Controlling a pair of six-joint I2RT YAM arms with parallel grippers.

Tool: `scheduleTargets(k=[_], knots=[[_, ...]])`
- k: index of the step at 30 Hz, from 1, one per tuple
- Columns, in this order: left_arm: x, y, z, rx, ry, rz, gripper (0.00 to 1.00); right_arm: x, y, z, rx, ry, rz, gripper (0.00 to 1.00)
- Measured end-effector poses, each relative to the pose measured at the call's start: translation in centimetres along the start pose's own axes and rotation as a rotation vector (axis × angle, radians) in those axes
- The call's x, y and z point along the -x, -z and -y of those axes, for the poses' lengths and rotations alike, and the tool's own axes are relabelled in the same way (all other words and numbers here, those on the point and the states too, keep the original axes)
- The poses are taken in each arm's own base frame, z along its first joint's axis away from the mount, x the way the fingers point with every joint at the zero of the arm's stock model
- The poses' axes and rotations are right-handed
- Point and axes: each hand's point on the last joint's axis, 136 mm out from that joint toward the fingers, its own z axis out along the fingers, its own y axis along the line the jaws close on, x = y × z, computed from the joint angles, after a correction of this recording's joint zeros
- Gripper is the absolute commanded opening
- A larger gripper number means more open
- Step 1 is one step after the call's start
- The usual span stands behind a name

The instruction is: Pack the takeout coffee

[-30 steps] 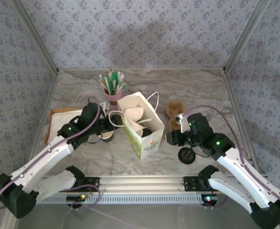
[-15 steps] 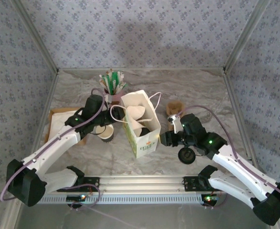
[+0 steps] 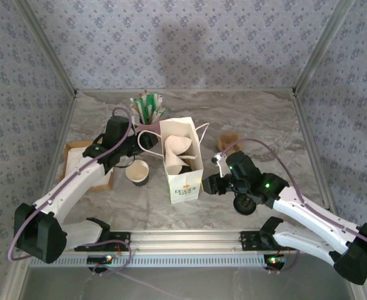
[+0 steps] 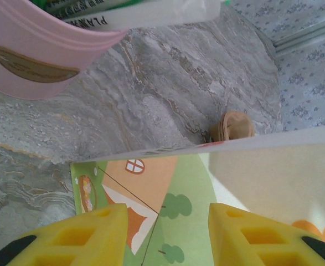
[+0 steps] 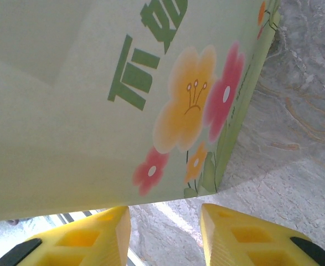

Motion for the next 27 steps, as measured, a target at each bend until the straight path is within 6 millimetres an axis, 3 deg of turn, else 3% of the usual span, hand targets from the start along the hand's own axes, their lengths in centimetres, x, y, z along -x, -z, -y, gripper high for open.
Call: scheduleTargets(k=[8, 21, 24, 27], knots=[[0.1, 1.7, 0.4, -0.011, -0.012, 0.019, 0.54, 0.3, 0.7, 0.7, -0.051, -0.002, 0.027, 0.51], [-0.2, 9.3, 1.6, -0.021, -0.069, 0.118, 0.79, 2.7, 6.2, -0.6, -0.078, 0.044, 0.136, 0.72], [-0.2, 11.2, 1.9, -0.024, -0.086, 0.152, 0.84, 3.5, 7.9, -1.0, -0.079, 0.061, 0.177, 0.83], [-0.5, 13.1, 1.9, -0.028, -0.105, 0.185, 0.91, 4.3, 9.7, -1.7, -0.070, 0.082, 0.235, 1.00]])
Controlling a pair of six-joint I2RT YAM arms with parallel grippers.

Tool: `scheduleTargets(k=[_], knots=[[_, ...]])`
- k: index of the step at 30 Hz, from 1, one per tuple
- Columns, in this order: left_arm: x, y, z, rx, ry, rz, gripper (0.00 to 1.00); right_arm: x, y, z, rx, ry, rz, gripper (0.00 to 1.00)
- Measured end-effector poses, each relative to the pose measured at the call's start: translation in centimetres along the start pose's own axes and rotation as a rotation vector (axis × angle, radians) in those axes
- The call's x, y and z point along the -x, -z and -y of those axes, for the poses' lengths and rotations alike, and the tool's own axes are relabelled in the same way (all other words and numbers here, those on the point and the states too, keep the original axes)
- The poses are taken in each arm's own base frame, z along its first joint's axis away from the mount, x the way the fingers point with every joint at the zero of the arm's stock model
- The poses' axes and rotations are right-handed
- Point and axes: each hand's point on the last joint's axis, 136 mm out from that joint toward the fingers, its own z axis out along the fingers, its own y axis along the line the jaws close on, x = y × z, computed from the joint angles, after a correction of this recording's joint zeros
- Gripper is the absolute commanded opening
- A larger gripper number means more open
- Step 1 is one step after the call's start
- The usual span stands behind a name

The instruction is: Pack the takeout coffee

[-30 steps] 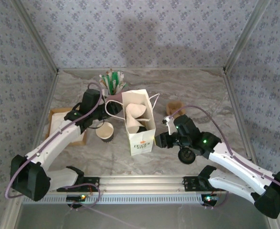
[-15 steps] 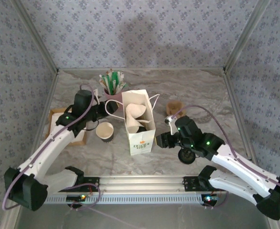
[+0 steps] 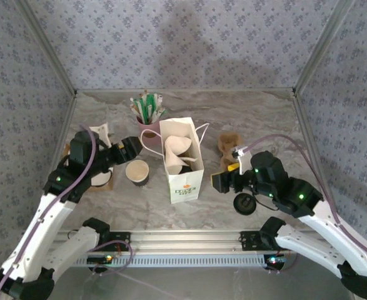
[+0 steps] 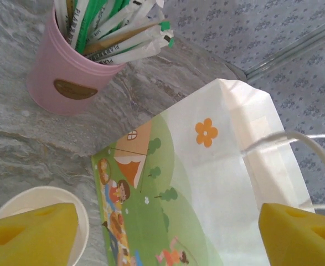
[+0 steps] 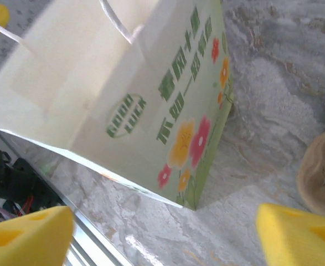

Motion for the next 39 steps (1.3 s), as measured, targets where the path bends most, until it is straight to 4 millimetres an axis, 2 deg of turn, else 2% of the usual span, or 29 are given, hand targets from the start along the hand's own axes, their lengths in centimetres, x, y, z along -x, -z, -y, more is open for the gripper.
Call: scheduleTargets(k=[4, 10, 15, 26, 32, 39], knots=[[-0.2, 2.6, -0.2, -0.004, -0.017, 0.046, 0.99, 1.0, 2.0, -0.5, 0.020, 0.017, 0.067, 1.00], [-0.4, 6.3, -0.7, -0.008, -0.028, 0.131, 1.00, 1.2, 4.2, -0.6, 0.035, 0.024, 0.122, 1.00], [-0.4, 7.7, -1.9, 0.032, -0.025, 0.182, 0.99, 1.5, 4.8, 0.0, 0.004, 0.021, 0.154, 1.00], [-1.3, 5.3, -8.3, 0.312, -0.014, 0.196, 0.99, 1.8, 4.8, 3.1, -0.173, 0.058, 0.181, 1.00], [-1.1, 3.2, -11.0, 0.453, -0.049, 0.189, 0.99, 2.3, 3.1, 6.5, -0.348, 0.076, 0.144, 1.00], [0.1, 1.1, -14.6, 0.592, -0.103, 0.204, 0.99, 3.7, 1.6, 11.9, -0.494, 0.004, 0.172, 1.00]])
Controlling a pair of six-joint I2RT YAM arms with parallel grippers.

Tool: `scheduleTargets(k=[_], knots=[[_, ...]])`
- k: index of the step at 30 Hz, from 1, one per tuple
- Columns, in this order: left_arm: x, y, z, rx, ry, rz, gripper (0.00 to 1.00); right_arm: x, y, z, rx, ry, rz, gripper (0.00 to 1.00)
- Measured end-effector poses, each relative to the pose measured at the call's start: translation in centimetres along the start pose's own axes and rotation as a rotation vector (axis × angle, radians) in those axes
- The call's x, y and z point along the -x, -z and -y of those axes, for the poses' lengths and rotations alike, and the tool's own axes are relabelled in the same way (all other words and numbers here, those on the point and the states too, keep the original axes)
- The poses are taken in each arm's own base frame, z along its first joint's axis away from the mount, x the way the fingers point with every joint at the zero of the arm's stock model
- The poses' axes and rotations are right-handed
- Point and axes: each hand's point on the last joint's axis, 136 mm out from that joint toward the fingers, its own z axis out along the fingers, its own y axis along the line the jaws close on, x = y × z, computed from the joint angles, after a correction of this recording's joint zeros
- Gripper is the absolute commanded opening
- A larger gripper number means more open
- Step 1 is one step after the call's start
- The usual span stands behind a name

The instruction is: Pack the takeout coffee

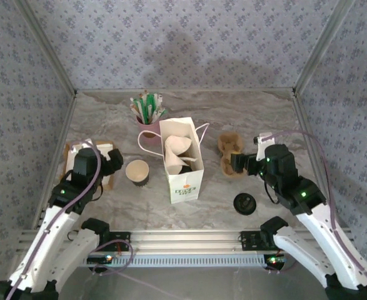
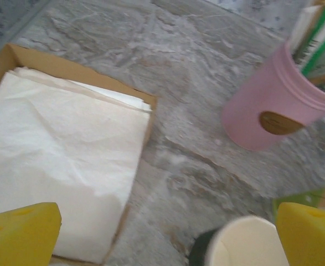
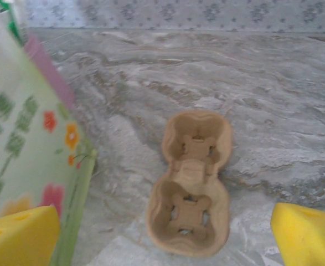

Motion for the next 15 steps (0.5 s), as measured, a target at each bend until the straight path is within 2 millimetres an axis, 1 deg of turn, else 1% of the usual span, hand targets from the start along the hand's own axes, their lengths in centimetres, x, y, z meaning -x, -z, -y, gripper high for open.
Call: scheduleTargets(k=[3, 5, 8, 10, 13, 15], knots=[[0.3, -1.8, -1.4, 0.058, -0.008, 0.018, 0.99, 0.3, -1.5, 2.9, -0.078, -0.065, 0.041, 1.00], [0.0, -3.1, -2.5, 0.092, -0.018, 0.022, 0.99, -0.1, -2.3, 5.4, -0.142, -0.115, 0.069, 1.00], [-1.3, -5.0, -3.8, 0.123, -0.068, 0.025, 0.99, -1.1, -3.1, 9.2, -0.235, -0.191, 0.118, 1.00], [-2.1, -6.2, -4.1, 0.116, -0.122, 0.050, 1.00, -2.1, -3.5, 12.1, -0.305, -0.244, 0.158, 1.00], [-3.7, -8.0, -4.2, 0.078, -0.195, 0.078, 1.00, -3.7, -4.2, 15.8, -0.401, -0.306, 0.194, 1.00], [-4.9, -9.2, -4.4, 0.058, -0.228, 0.082, 0.99, -4.9, -4.9, 17.7, -0.451, -0.338, 0.198, 1.00]])
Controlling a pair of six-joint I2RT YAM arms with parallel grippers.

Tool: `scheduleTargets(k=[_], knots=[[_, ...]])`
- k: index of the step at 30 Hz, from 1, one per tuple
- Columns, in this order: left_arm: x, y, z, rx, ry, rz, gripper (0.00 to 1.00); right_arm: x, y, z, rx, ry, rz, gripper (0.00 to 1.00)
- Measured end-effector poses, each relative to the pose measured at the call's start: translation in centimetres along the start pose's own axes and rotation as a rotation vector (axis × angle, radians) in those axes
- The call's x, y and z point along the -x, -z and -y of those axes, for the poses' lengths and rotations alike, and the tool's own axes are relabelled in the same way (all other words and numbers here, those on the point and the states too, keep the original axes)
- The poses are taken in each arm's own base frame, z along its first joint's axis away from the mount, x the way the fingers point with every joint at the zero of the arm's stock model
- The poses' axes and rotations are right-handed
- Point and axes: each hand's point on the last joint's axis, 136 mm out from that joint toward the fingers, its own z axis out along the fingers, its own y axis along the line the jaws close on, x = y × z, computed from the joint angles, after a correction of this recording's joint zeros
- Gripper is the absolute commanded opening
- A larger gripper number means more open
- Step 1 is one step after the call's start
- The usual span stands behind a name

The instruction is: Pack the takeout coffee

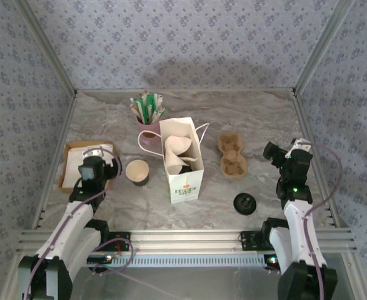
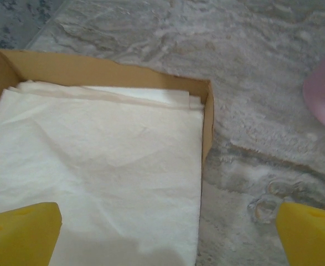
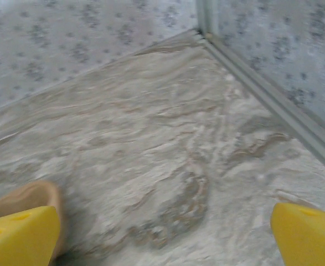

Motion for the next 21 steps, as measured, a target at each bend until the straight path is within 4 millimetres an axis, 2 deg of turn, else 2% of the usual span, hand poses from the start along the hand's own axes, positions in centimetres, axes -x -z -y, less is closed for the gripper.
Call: scheduleTargets(k=[3, 8, 11, 14, 16, 19, 21], knots=[[-0.9, -1.5, -0.2, 0.006, -0.021, -0.009, 1.00, -1.9, -2.5, 1.6, -0.053, -0.025, -0.031, 1.00], [0.0, -4.0, -0.4, 0.025, -0.017, 0.035, 1.00, -4.5, -5.6, 3.1, -0.109, -0.032, -0.051, 1.00], [0.1, -5.7, -0.3, 0.035, -0.031, 0.035, 1.00, -5.7, -7.0, 3.3, -0.127, -0.013, -0.053, 1.00], [0.9, -6.9, 0.1, 0.033, -0.054, 0.054, 1.00, -6.0, -7.8, 1.9, -0.102, 0.047, -0.039, 1.00], [1.8, -7.5, 0.4, 0.027, -0.070, 0.082, 1.00, -6.0, -8.4, -0.3, -0.053, 0.126, -0.005, 1.00], [2.7, -8.7, 1.0, 0.015, -0.091, 0.119, 1.00, -7.8, -9.3, -4.0, 0.037, 0.264, -0.023, 1.00], [2.4, -9.6, 1.1, 0.006, -0.100, 0.104, 1.00, -8.5, -9.8, -4.9, 0.063, 0.306, -0.034, 1.00]])
